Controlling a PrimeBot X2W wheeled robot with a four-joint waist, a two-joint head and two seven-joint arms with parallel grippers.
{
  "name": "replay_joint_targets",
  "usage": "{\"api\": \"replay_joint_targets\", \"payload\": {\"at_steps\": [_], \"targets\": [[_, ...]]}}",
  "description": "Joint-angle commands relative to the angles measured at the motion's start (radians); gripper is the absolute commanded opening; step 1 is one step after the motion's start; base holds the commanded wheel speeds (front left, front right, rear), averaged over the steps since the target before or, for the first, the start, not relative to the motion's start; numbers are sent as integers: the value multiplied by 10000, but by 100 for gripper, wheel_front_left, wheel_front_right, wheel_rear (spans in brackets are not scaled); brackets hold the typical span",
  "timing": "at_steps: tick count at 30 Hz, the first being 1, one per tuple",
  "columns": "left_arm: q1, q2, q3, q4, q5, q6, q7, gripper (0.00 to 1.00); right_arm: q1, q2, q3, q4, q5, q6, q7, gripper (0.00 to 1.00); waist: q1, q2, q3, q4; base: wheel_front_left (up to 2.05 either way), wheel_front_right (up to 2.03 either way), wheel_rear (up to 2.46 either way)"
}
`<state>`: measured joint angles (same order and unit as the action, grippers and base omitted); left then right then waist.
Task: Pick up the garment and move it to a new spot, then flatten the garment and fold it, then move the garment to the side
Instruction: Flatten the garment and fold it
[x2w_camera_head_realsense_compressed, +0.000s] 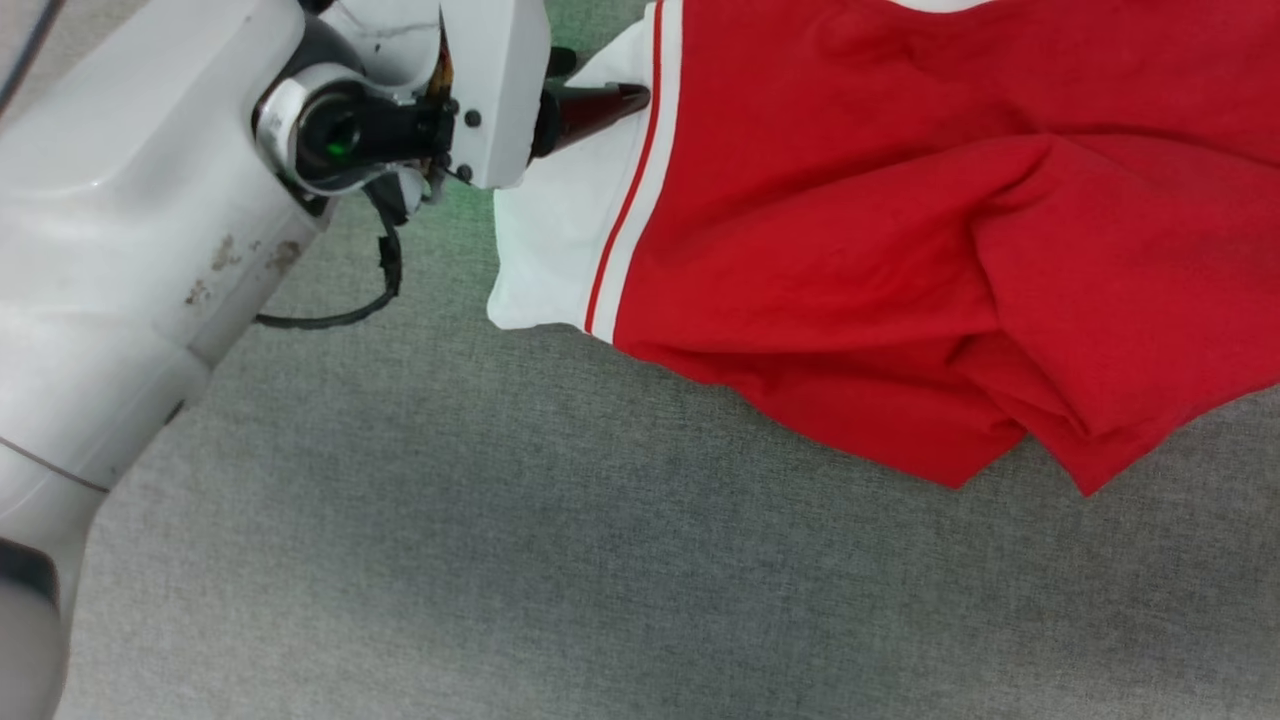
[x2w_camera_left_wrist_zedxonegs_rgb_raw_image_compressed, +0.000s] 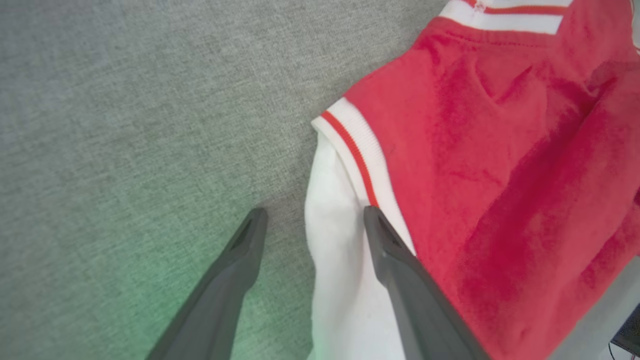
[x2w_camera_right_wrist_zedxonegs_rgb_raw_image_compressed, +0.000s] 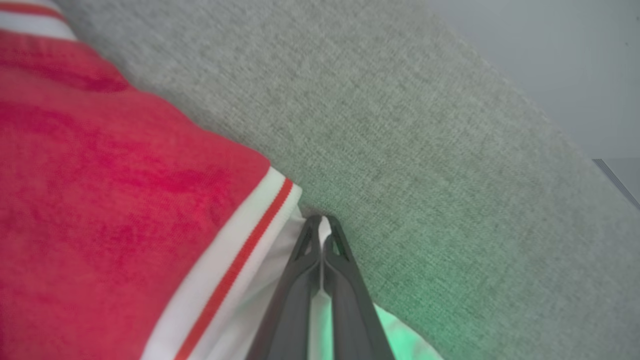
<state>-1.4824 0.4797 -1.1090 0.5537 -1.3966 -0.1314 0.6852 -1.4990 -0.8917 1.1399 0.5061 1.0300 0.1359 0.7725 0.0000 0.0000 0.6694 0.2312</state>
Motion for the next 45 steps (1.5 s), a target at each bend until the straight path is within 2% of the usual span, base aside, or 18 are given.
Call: {"api": "replay_joint_targets", "payload": {"at_steps": [1, 4, 5, 6, 7, 8, 9, 10, 16, 20, 29, 34, 41, 45], "targets": [[30, 18, -163, 70, 77, 23, -21, 100, 985, 52, 763, 550, -91, -93, 152, 0, 0, 0, 45, -37, 0, 0, 0], [111, 11, -372, 276, -114, 24, 20, 98, 897, 75, 954, 559, -10, -93, 94, 0, 0, 0, 85, -69, 0, 0, 0], [131, 4, -419, 325, -199, 24, 81, 87, 889, 77, 971, 558, 22, -93, 87, 0, 0, 0, 90, -79, 0, 0, 0], [139, -6, -453, 332, -280, 24, 134, 43, 881, 75, 1012, 562, 51, -93, 65, 0, 0, 0, 92, -86, 0, 0, 0], [122, -7, -488, 320, -337, 23, 155, 24, 861, 72, 1062, 566, 58, -93, 24, 0, 0, 0, 96, -88, 0, 0, 0], [111, 11, -496, 334, -416, 23, 158, 10, 843, 71, 1096, 574, 76, -93, -15, 0, 0, 0, 95, -87, 0, 0, 0], [107, 32, -510, 338, -490, 21, 204, 3, 840, 75, 1110, 589, 110, -93, -30, 0, 0, 0, 85, -87, 0, 0, 0], [88, 64, -538, 321, -525, 21, 239, 0, 827, 85, 1154, 596, 144, -93, -53, 0, 0, 0, 77, -86, 0, 0, 0], [174, 172, -555, 72, -870, 21, 186, 0, 775, 212, 1313, 597, 315, -92, -263, 0, 0, 0, 41, -101, 0, 0, 0], [204, 261, -380, -109, -968, 21, -332, 0, 688, 398, 1153, 555, 494, -86, -1028, 0, 0, 0, -132, -188, 0, 0, 0], [-14, 937, 478, -350, -493, 21, -3547, 0, -56, 586, -364, 886, 1337, -57, -4157, 0, 0, 0, -860, -614, 0, 0, 0], [-496, 999, 938, 441, 23, 22, -5603, 0, -823, 1149, -1227, 2076, 1178, -57, -5650, 0, 0, 0, -869, -863, 0, 0, 0], [-1914, 321, 1916, 2558, 270, 25, -8403, 0, -2700, 2654, -2590, 4895, 448, -60, -8071, 0, 0, 0, -742, -1121, 0, 0, 0], [-2957, 32, 2435, 3335, 381, 25, -9250, 0, -3811, 3424, -3181, 5988, 317, -61, -9071, 0, 0, 0, -799, -1223, 0, 0, 0]]}}
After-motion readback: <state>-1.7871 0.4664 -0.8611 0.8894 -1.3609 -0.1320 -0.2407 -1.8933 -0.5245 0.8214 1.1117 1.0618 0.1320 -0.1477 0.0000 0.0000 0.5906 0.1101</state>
